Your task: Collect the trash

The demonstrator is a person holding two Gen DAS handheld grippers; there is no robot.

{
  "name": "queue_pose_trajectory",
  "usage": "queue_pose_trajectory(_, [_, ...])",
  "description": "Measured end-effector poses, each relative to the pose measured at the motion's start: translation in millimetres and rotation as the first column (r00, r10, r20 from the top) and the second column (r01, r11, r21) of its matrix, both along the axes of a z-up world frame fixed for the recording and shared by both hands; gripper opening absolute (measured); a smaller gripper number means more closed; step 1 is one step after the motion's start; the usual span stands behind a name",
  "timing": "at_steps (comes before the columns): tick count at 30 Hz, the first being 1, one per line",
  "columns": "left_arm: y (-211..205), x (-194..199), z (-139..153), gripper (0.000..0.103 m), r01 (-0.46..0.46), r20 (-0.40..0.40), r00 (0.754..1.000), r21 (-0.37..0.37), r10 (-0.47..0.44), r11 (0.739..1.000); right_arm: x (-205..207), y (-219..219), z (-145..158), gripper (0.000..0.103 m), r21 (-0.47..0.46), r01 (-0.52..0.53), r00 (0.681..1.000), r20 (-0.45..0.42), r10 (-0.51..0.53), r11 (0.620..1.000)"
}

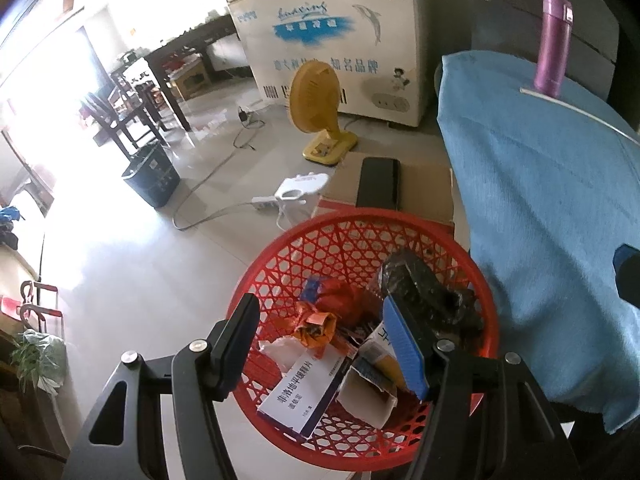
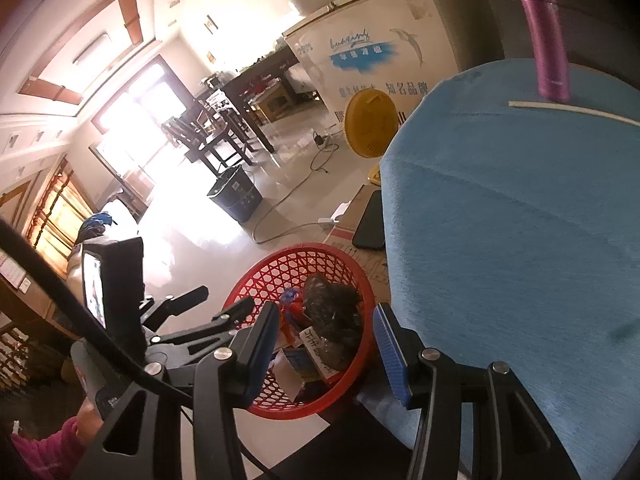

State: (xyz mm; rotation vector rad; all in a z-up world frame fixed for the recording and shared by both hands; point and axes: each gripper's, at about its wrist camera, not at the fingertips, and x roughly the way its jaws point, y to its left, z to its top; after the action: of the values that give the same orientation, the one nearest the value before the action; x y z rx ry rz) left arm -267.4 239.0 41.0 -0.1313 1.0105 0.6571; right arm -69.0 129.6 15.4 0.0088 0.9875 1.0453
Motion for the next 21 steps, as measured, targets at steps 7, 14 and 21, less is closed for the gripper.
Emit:
queue_pose_trajectory(7, [-8.4, -1.2, 18.0, 0.065, -0.004, 0.045, 0.999, 0.039, 0.002, 0.999, -2.7, -18.2, 9.1, 0.053, 0.011, 0.020, 0.999, 0.027, -0.020, 1.000])
queue_pose_trajectory(14, [-23.3, -0.7, 39.7, 0.065, 0.023, 0.080, 0.996, 0.082, -0.030, 0.996, -4.8, -36.9, 22.2, 0.053, 0.033, 0.050, 0.997, 0.056, -0.051, 0.998])
queue_pose_trajectory(21, [-42.4, 0.0, 61.5, 0.065, 0.057, 0.105, 0.992, 0.115, -0.069, 0.992, -2.4, -59.8, 37.2, 0.054, 0.057, 0.090, 0.992, 0.087, -0.094, 0.994])
